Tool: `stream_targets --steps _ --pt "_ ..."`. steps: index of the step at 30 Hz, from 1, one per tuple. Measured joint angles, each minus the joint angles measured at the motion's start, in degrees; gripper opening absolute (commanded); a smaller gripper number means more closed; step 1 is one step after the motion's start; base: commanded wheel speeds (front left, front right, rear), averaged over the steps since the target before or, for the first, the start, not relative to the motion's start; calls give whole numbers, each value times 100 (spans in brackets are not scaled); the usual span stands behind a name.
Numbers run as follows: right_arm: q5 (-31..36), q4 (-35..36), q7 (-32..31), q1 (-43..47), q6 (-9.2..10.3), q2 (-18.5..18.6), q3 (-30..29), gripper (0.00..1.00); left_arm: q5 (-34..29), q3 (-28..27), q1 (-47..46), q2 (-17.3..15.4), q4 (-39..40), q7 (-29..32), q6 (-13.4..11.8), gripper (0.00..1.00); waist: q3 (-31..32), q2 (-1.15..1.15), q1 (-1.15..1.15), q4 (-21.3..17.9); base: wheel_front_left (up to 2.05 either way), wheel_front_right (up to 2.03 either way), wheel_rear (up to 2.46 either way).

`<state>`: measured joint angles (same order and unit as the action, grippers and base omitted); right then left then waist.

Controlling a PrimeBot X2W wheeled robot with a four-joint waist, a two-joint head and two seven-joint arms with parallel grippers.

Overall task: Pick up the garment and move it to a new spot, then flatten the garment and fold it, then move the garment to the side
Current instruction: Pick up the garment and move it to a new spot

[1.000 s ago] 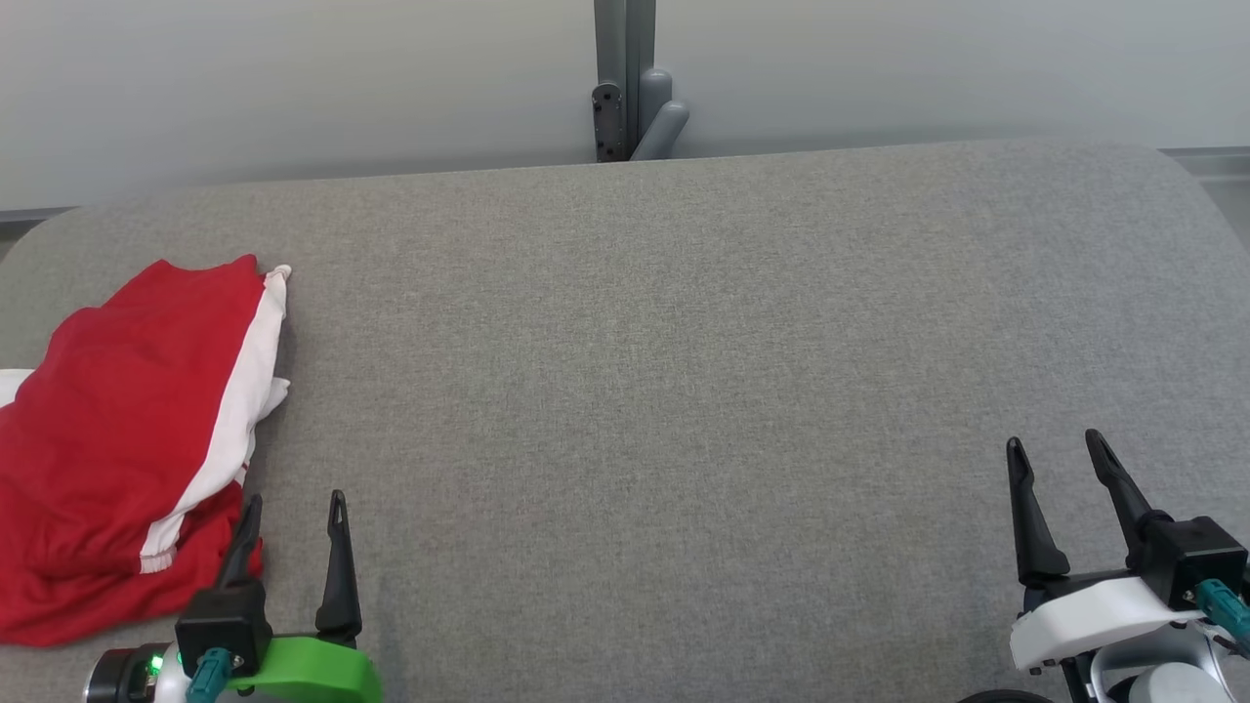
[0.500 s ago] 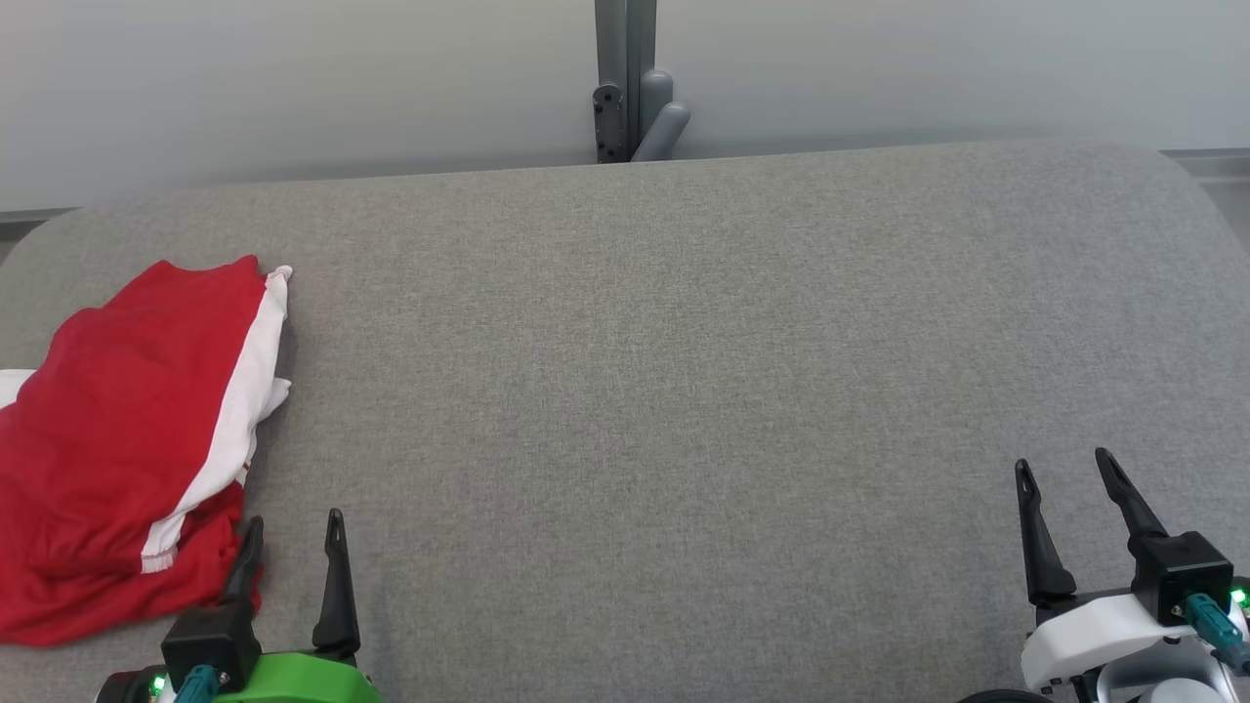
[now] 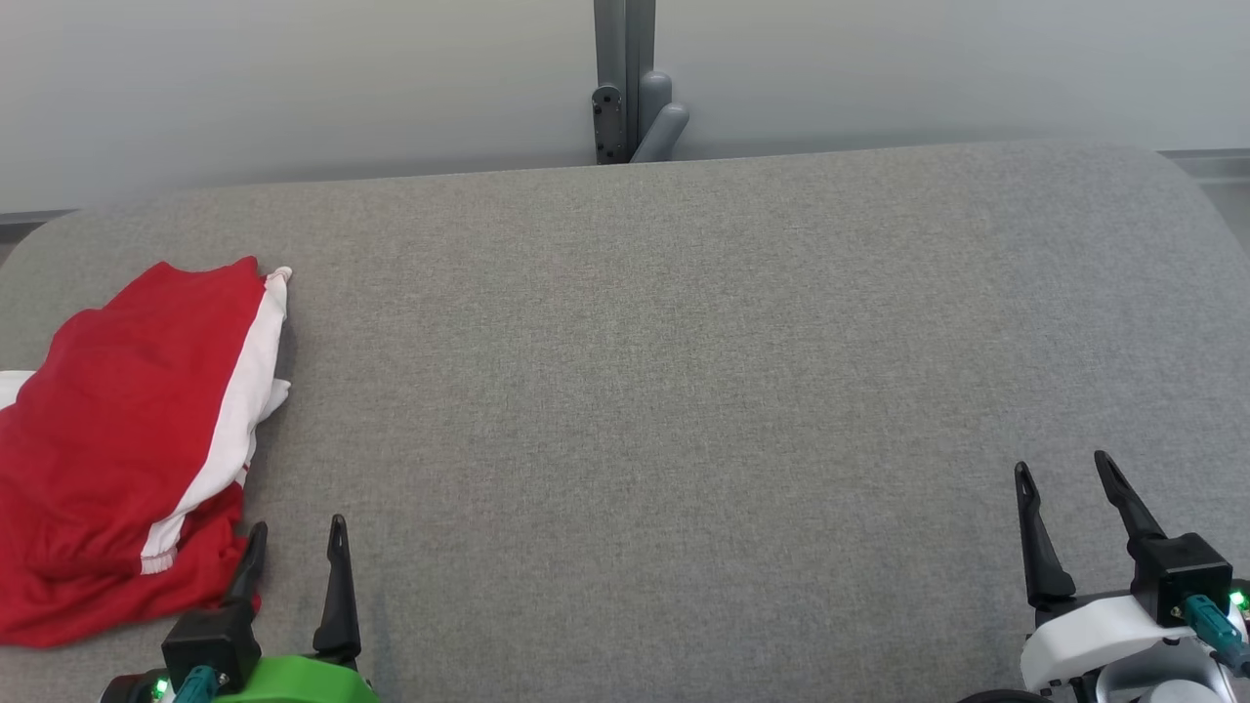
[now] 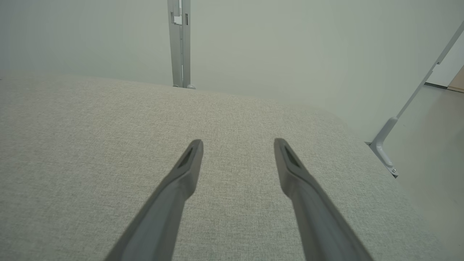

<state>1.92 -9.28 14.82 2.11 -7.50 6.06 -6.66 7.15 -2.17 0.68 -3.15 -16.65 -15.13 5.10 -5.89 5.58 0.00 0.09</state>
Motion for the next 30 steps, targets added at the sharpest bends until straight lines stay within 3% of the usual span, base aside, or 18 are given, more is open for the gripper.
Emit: stream_targets --steps 17,30 --pt "-31 24 1 93 0 -16 -38 100 -69 7 -45 25 -41 -1 53 100 34 0 0 149 0 0 0" --pt "-71 73 11 71 -1 -79 352 100 -23 -137 86 34 -36 -3 -32 100 69 0 0 1234 0 0 0"
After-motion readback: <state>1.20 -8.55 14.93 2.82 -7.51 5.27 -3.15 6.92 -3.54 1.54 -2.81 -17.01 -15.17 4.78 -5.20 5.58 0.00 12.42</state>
